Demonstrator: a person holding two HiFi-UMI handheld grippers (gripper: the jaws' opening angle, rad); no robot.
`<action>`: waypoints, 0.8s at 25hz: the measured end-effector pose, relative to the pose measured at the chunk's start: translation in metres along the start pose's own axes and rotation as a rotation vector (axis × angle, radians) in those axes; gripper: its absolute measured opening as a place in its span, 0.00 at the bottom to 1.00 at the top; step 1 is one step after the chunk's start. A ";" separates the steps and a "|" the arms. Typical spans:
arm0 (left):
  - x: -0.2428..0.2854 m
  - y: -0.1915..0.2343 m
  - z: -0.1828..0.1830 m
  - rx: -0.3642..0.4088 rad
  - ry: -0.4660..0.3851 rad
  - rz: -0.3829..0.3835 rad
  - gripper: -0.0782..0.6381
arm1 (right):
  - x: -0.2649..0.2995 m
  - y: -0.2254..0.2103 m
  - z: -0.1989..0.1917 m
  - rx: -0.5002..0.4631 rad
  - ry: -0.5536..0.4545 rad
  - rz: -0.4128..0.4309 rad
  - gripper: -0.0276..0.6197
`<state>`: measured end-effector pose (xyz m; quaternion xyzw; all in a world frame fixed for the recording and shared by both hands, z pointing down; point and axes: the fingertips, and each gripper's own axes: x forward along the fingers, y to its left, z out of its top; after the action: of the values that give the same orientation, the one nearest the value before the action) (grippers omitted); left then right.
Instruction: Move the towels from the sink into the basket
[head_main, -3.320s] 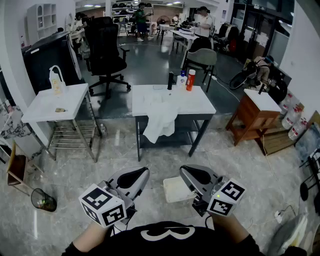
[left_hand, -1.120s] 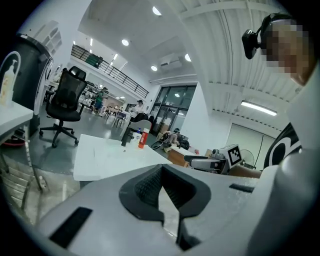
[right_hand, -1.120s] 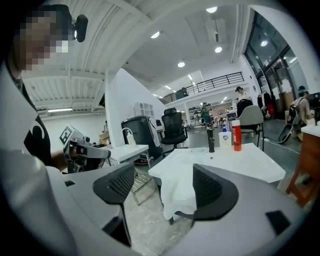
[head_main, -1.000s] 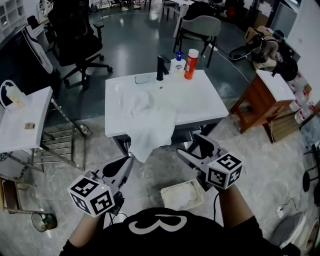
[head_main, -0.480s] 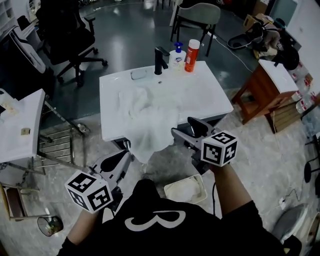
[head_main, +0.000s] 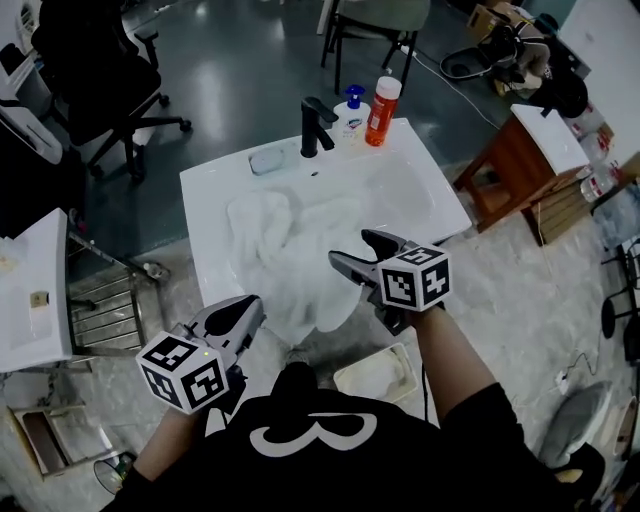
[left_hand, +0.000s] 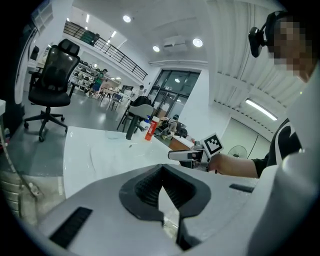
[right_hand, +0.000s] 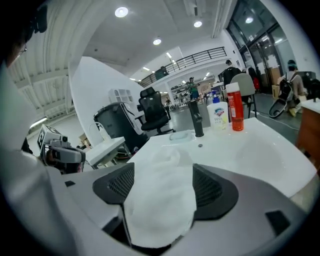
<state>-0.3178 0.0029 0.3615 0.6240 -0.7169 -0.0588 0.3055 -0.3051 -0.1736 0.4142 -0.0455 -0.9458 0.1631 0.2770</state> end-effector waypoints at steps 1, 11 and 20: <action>0.004 0.007 0.003 0.002 0.007 -0.005 0.12 | 0.008 -0.004 0.000 0.012 0.015 0.001 0.57; 0.036 0.065 0.020 0.019 0.035 -0.047 0.12 | 0.078 -0.037 -0.006 0.104 0.146 -0.030 0.57; 0.045 0.088 0.020 0.006 0.054 -0.048 0.12 | 0.114 -0.049 -0.033 0.088 0.359 -0.065 0.57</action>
<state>-0.4054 -0.0259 0.4028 0.6430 -0.6935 -0.0473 0.3214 -0.3834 -0.1906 0.5149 -0.0312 -0.8742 0.1844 0.4481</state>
